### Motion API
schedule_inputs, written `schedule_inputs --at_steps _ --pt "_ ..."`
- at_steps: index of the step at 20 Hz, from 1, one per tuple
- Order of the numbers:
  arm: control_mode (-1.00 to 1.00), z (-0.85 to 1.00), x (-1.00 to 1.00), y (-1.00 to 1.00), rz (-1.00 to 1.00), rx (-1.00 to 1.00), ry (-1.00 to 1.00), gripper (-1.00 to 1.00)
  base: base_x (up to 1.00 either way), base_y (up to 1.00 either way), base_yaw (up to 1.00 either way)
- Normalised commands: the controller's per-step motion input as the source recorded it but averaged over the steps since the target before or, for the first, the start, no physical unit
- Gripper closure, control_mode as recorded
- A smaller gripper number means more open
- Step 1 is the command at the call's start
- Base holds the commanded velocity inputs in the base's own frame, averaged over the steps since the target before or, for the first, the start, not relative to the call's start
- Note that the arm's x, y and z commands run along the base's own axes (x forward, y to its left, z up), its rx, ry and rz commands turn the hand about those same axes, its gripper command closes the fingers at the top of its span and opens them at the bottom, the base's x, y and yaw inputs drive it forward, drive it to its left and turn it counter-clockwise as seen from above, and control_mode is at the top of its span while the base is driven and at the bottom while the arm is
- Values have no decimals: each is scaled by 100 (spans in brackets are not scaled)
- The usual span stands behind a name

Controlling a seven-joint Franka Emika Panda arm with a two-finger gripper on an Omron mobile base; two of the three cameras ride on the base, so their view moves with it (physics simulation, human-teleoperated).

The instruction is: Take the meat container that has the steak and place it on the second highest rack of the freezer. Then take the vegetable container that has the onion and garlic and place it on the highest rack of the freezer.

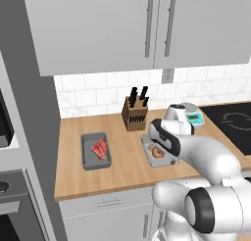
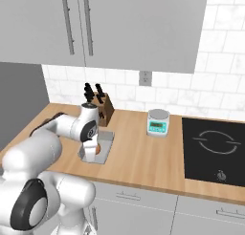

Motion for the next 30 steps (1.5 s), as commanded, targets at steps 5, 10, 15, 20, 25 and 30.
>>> schedule_inputs --at_steps 5,10,15,20,25,30 --pt "-100 -24 19 0 6 0 0 -100 0 0 0" --pt "-100 -22 14 0 6 0 0 -100 0 0 0" --pt "-100 -30 5 0 3 0 0 100 0 0 0" --pt "-100 -60 -14 0 1 0 0 100 0 0 0" --pt "-100 -82 -59 4 0 0 -5 100 0 0 0" --pt "-100 -51 -37 12 0 0 -4 100 0 0 0"
